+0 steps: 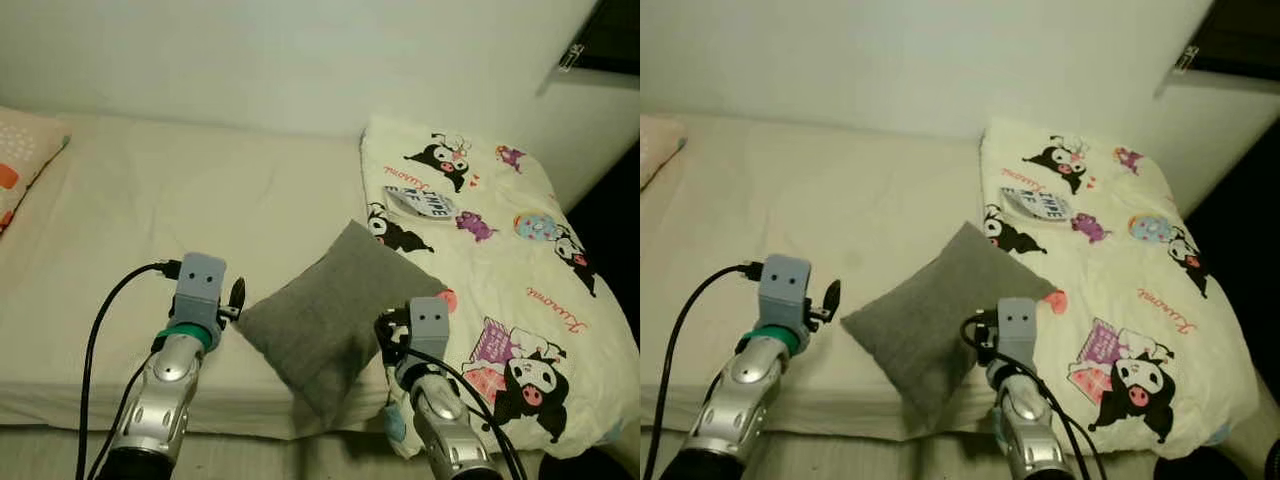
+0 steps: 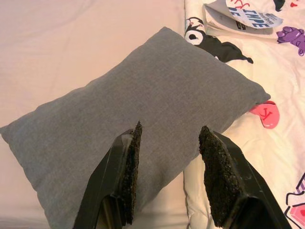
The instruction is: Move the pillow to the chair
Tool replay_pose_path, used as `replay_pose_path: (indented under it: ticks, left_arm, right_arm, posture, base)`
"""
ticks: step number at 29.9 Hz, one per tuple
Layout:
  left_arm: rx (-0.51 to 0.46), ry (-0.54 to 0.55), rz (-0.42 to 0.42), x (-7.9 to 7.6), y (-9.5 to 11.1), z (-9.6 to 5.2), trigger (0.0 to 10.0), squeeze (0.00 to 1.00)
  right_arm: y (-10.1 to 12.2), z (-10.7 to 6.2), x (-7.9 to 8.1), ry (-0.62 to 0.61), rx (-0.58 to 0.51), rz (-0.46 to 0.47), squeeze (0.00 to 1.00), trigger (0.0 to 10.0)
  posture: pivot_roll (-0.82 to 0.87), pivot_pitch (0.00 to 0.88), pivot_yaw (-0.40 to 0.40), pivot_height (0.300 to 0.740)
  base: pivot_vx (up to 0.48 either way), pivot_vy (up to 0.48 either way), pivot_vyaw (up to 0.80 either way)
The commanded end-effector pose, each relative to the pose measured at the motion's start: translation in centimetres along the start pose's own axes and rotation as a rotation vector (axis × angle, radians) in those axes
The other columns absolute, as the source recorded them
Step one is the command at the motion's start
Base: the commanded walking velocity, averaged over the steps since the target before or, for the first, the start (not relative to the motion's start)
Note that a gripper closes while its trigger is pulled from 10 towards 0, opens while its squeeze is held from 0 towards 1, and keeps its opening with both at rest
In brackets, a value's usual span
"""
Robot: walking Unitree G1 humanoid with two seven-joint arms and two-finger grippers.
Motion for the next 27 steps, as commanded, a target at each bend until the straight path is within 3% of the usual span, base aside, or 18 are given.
replay_pose_path:
  ticks: [1, 27]
  left_arm:
    - [0.009, -0.006, 0.003, -0.4, -0.2, 0.1, 10.0, 0.00]
    - [0.034, 0.000, -0.003, -0.7, -1.3, -0.6, 10.0, 0.00]
  right_arm:
    - [-0.8, -0.3, -0.7, -0.021, 0.027, 0.004, 0.00, 10.0]
    - [-0.8, -0.5, -0.8, -0.014, 0.027, 0.014, 0.00, 10.0]
  posture:
    - [0.11, 0.017, -0.022, 0.695]
    - [0.09, 0.040, -0.033, 0.600]
  base:
    - [0.000, 0.000, 0.00]
    - [0.000, 0.000, 0.00]
Point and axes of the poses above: a point about 5 cm out from each wrist's last joint towards the gripper, its own z axis pointing out of the wrist towards the gripper, its own y axis along the axis of the wrist's last joint, x = y × z, the point moved 6 cm from there along z, pointing out of the wrist towards the gripper, and after that the axes turned 1 degree about z, right-handed, at the moved point
